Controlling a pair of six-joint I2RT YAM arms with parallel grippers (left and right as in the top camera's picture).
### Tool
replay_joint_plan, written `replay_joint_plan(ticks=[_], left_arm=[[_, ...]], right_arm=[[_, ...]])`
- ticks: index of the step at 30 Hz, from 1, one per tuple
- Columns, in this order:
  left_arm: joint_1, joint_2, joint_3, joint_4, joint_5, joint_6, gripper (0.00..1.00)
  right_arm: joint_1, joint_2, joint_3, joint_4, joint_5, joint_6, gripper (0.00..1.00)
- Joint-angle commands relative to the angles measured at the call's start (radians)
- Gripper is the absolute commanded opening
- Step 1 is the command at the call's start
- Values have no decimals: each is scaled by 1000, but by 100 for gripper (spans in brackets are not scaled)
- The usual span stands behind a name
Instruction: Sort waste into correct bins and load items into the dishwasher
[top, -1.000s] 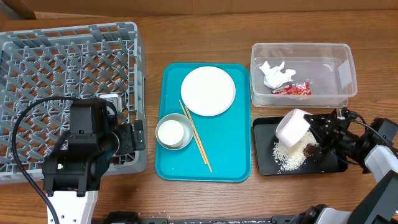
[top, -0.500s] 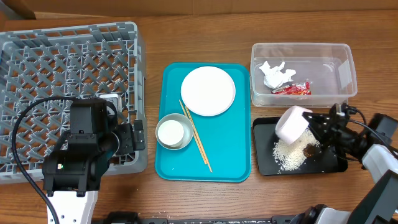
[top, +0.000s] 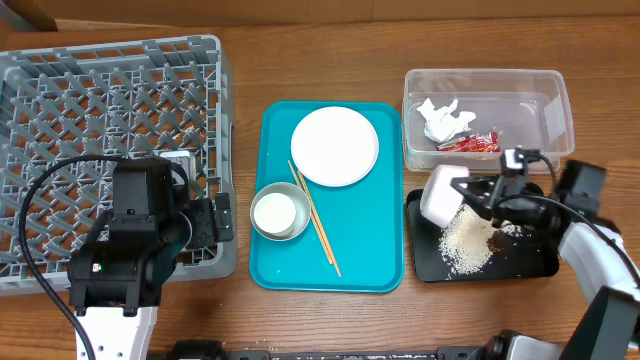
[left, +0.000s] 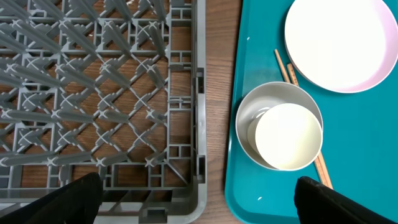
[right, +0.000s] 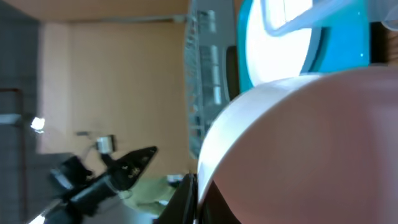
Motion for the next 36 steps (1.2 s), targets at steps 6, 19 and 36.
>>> replay_joint_plan(ticks=[6, 19, 36], left_arm=[[-1, 3, 21, 5, 12, 0, 100], [-1, 3, 21, 4, 12, 0, 100], [-1, 3, 21, 11, 13, 0, 100]], right_arm=[[354, -103, 298, -164, 542, -53, 4], [875, 60, 347, 86, 1324, -324, 4], [927, 245, 439, 114, 1236, -336, 33]])
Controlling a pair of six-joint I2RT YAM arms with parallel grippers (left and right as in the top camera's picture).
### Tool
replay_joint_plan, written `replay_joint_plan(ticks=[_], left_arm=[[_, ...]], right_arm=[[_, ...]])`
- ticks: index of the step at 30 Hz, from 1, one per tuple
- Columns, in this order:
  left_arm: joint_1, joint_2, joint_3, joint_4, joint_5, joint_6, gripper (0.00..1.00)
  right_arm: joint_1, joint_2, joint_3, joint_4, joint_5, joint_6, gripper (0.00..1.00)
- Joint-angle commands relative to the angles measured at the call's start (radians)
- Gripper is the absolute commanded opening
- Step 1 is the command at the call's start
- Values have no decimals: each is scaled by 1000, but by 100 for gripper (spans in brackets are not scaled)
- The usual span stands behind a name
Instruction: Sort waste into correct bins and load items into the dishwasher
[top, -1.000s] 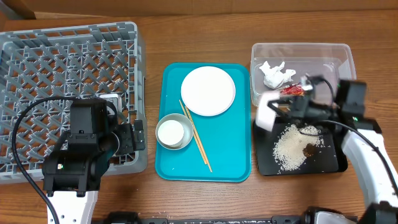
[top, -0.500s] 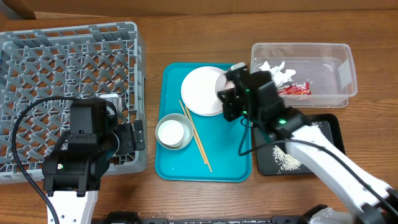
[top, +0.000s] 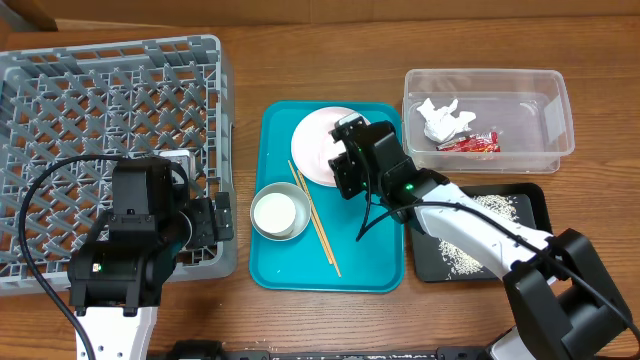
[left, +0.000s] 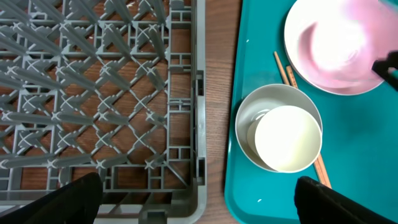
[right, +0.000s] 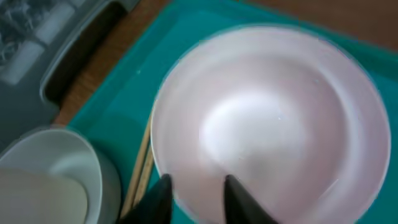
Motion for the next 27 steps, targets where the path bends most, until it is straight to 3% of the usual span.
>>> replay_joint_plan(ticks=[1, 3, 6, 14, 19, 22, 25, 27], left_arm=[[-1, 3, 21, 3, 13, 0, 100], [-1, 3, 21, 3, 13, 0, 100], [-1, 3, 21, 3, 12, 0, 100], [-1, 3, 21, 4, 12, 0, 100], [-1, 3, 21, 3, 13, 0, 100], [-1, 3, 21, 3, 13, 0, 100], [-1, 3, 20, 3, 13, 0, 100], [-1, 3, 21, 3, 13, 0, 100]], right_arm=[[5, -38, 127, -137, -40, 1, 33], [7, -48, 218, -272, -88, 14, 33], [29, -49, 322, -426, -190, 126, 45], [173, -11, 326, -486, -197, 220, 56], [254, 108, 325, -495, -95, 251, 56], [258, 166, 325, -495, -59, 295, 48], [257, 177, 325, -492, -52, 298, 26], [252, 171, 333, -496, -26, 297, 19]])
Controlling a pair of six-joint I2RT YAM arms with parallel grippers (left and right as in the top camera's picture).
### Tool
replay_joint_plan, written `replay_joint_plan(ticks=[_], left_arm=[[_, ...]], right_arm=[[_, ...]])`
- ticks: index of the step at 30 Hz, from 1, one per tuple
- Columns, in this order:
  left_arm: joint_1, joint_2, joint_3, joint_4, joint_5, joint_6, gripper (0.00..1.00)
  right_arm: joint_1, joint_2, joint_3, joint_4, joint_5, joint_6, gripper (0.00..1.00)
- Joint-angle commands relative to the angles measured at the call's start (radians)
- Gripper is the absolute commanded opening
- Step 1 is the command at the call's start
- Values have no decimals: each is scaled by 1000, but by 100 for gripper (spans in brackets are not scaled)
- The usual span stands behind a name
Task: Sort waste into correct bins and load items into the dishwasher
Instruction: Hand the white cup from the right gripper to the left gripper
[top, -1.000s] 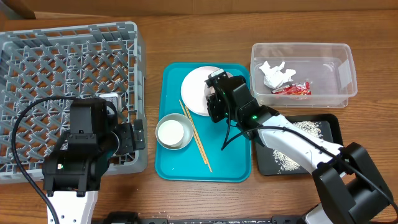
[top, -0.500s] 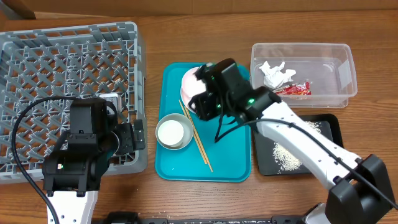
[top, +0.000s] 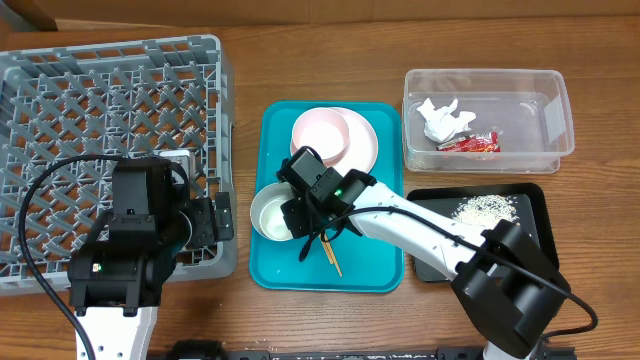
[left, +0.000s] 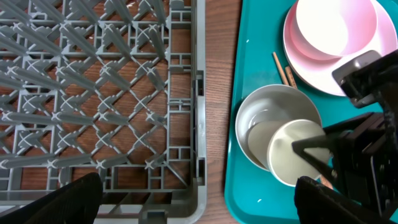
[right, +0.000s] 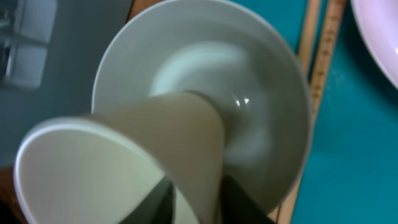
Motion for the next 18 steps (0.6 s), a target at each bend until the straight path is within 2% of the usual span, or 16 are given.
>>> replay_joint_plan(ticks=[1, 3, 6, 10, 11, 13, 16, 18], left_arm=[[-1, 3, 21, 3, 13, 0, 100], [-1, 3, 21, 3, 13, 0, 100], [-1, 3, 21, 5, 23, 0, 100], [-1, 10, 20, 50, 185, 0, 100], [-2, 32, 20, 92, 306, 0, 100], [-2, 69, 19, 148, 449, 1, 100], [-2, 129, 19, 235, 637, 11, 100], [-2, 178, 19, 309, 806, 59, 100]], right_arm=[[-11, -19, 25, -2, 65, 19, 15], [-39, -52, 69, -41, 88, 19, 4], [-102, -111, 139, -94, 89, 19, 4], [-259, -245, 181, -121, 19, 67, 4], [-341, -276, 181, -132, -130, 68, 4], [-430, -280, 180, -152, -364, 68, 4], [-497, -270, 177, -170, -604, 59, 4], [-526, -266, 177, -169, -764, 34, 4]])
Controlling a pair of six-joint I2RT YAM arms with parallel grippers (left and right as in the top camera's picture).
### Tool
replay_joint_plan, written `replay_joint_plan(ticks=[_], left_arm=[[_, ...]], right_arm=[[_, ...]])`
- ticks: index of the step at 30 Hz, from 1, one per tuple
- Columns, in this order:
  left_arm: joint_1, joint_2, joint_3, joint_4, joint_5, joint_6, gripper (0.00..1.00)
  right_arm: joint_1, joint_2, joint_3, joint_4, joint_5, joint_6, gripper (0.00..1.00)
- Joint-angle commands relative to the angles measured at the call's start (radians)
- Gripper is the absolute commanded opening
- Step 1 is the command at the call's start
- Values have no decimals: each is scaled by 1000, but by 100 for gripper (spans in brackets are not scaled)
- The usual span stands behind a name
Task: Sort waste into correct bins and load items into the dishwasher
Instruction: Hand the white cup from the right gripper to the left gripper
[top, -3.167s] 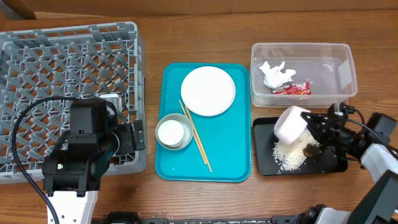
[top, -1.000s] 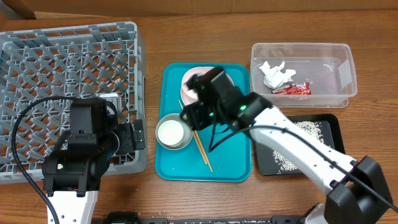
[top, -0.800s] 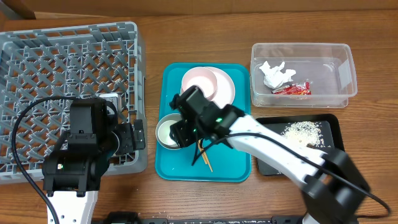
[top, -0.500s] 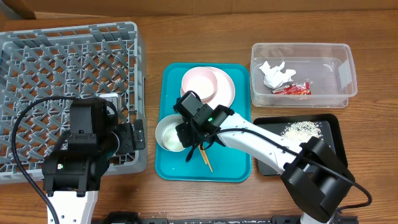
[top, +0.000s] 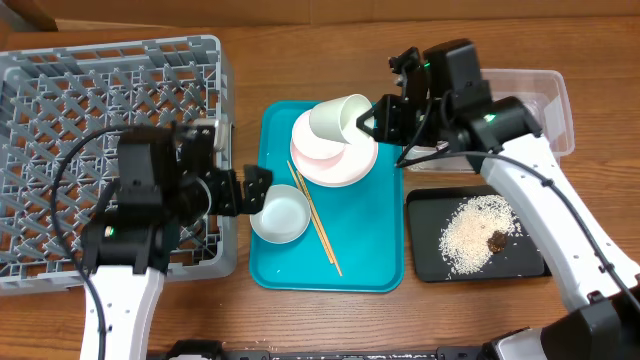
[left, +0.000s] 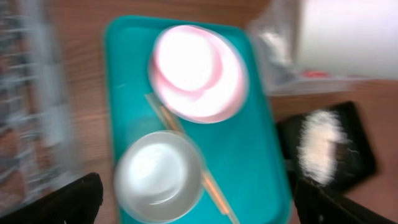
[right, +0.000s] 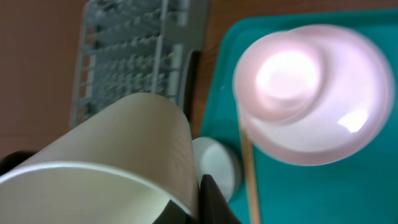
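Observation:
My right gripper (top: 372, 120) is shut on the rim of a white paper cup (top: 338, 118), held tilted in the air over the pink plate. The cup (right: 106, 162) fills the lower left of the right wrist view, pinched at my right gripper (right: 200, 199). A pink bowl (top: 325, 150) sits on the pink plate (top: 360, 165) on the teal tray (top: 375, 255). A white bowl (top: 280, 215) stands empty at the tray's left, with chopsticks (top: 318, 225) beside it. My left gripper (top: 245, 190) is open just left of the white bowl (left: 158, 183).
The grey dish rack (top: 110, 130) fills the left. A clear bin (top: 545, 95) with paper and a red wrapper stands at the back right. In front of it is a black tray (top: 530, 260) with spilled rice (top: 465, 240).
My right gripper was at the paper cup inside the white bowl; now it holds the cup lifted over the pink plate. My left arm has shifted right to the tray's left edge.
First my right gripper held the pink bowl tipped over the black tray with rice. Then it was over the pink plate, and the bowl was left there. Then it was at the cup in the white bowl, and now the cup is in the air.

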Motion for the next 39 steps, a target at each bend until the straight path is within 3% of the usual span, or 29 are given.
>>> replay_joint_plan(ticks=[1, 7, 17, 27, 31, 36, 39], left_arm=[[-2, 83, 16, 113, 428, 72, 100], [-3, 186, 16, 328, 788, 83, 100], [-14, 209, 16, 525, 955, 50, 100], [-96, 209, 16, 595, 908, 30, 92], [-95, 209, 16, 596, 892, 29, 82], [-93, 209, 16, 597, 821, 20, 57], [-93, 209, 16, 597, 765, 8, 56]], right_arm=[[-23, 11, 5, 3, -392, -25, 4], [-23, 11, 5, 41, -601, -24, 4], [-18, 11, 5, 47, -717, -24, 4], [4, 11, 5, 47, -717, -24, 4], [3, 11, 5, 47, -717, -24, 4], [3, 11, 5, 47, -716, -24, 4], [3, 11, 5, 37, -694, -24, 4]])
